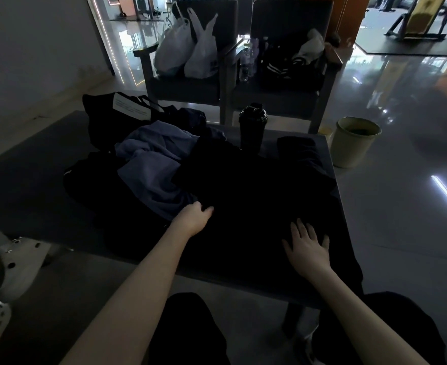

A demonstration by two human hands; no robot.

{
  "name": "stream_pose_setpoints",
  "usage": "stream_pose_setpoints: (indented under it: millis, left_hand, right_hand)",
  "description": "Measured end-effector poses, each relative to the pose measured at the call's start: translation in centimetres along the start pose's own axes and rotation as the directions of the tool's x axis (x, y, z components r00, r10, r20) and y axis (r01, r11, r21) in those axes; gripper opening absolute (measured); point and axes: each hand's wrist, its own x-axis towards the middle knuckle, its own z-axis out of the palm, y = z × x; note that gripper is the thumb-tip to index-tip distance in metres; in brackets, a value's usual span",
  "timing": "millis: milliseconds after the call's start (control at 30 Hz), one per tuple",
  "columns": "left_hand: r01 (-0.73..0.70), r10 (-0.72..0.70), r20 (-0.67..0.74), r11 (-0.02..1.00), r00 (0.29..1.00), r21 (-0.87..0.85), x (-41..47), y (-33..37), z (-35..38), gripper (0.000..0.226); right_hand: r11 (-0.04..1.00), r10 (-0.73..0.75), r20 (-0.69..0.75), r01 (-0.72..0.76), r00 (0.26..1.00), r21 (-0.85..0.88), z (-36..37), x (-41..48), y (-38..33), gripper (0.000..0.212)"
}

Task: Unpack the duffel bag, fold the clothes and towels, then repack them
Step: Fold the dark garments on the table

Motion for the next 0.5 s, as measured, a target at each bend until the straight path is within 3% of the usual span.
stream_pose_setpoints:
  millis: [100, 167, 267, 367, 500]
  left_hand:
    - [-0.043, 0.042, 0.007, 0.970, 0.999, 0.240, 0.5, -0.5, 0.1, 0.027]
    - [-0.041, 0.033, 0.039, 0.971, 0.999, 0.237, 0.2, -0.3, 0.2, 0.020]
    - [-0.066, 0.068, -0.012, 0.988, 0.998, 0.136, 0.0, -0.2, -0.3, 0.021]
    - [-0.053, 0.045, -0.094, 0.995, 0.995, -0.088, -0.2, -0.3, -2.3, 0.036]
    - [-0.037, -0.068, -0.344, 0.957, 0.936, -0.288, 0.1, -1.0, -5.4, 0.036]
  right_hand:
    - [0.999, -0.003, -0.006, 0.003, 1.000, -0.033, -0.6, 0.2, -0.5, 0.059]
    - [1.000, -0.027, -0.050, 0.026, 0.998, -0.016, -1.1, 0.2, -1.0, 0.057]
    - [0.992, -0.120, -0.106, 0.122, 0.987, 0.018, -1.4, 0.2, -2.1, 0.061]
    - [0.983, -0.180, -0.019, 0.180, 0.984, 0.023, -0.5, 0.3, -2.8, 0.056]
    - [0.987, -0.154, 0.004, 0.154, 0.988, 0.040, -0.2, 0.5, -2.6, 0.053]
